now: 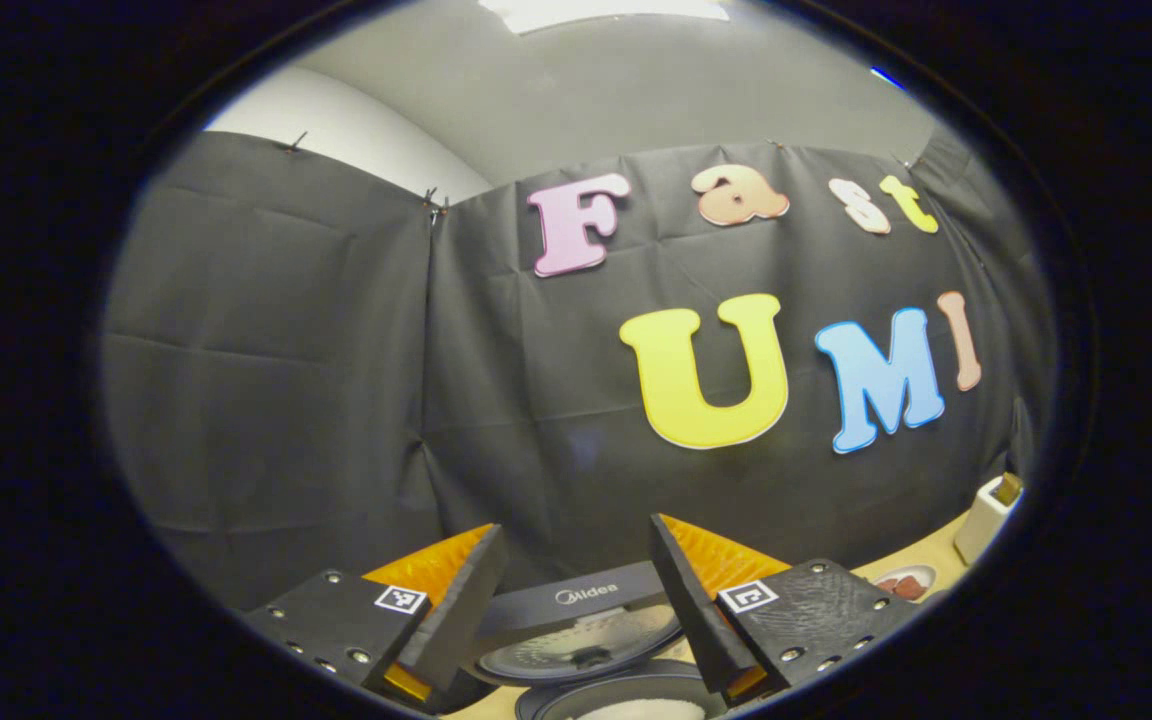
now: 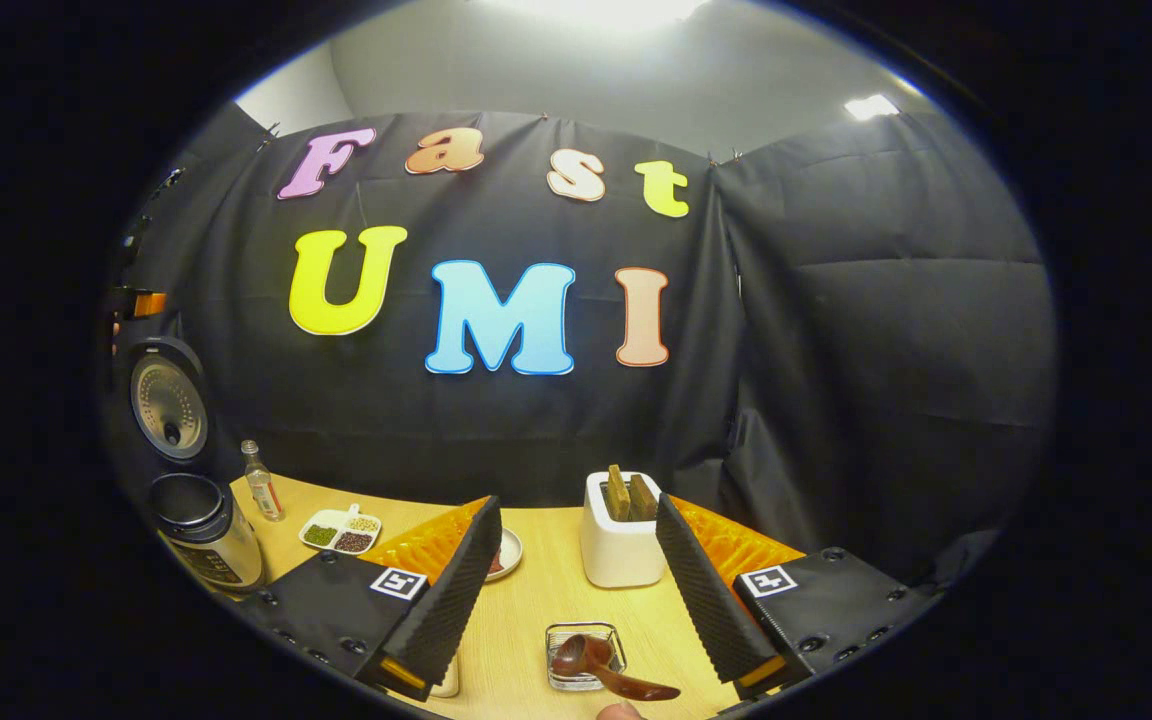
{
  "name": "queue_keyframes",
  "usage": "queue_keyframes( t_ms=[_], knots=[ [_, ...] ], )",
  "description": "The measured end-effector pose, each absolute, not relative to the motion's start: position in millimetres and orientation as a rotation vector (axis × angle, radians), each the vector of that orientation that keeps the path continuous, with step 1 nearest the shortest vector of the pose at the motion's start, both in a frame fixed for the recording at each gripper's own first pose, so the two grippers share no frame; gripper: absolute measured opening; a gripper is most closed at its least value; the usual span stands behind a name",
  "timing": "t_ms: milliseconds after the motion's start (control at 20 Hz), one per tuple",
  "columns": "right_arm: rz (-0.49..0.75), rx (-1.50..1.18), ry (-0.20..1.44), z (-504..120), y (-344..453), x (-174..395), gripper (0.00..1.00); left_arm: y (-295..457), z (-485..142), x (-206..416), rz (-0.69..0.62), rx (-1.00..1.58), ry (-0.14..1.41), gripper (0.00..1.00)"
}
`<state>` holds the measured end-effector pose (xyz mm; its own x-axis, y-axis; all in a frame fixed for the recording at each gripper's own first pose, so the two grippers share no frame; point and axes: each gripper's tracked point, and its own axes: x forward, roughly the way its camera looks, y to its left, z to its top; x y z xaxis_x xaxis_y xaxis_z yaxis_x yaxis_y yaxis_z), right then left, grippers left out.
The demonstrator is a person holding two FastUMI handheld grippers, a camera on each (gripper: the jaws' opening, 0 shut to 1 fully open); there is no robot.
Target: Close the left gripper, press the button to open the rice cooker; take a wooden spoon from the chopstick holder with the right hand, scoop a spoonful of rice and pour it into the rice cooker, then put the wooden spoon back into the chopstick holder.
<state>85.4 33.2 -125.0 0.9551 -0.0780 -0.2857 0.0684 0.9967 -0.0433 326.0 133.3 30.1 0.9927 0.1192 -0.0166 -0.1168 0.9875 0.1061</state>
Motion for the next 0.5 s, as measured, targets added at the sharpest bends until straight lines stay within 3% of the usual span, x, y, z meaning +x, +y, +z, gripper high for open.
queue_keyframes(
  t_ms=[250, 500],
  knots=[
    [-0.059, -0.054, 0.318, -133, 46, 89, 0.98, 137, -12, 370, 0.115, 0.083, 0.136, 0.88],
    [-0.016, -0.061, 0.323, -134, 56, 94, 0.98, 131, -20, 359, 0.115, 0.014, 0.14, 0.92]
  ],
)
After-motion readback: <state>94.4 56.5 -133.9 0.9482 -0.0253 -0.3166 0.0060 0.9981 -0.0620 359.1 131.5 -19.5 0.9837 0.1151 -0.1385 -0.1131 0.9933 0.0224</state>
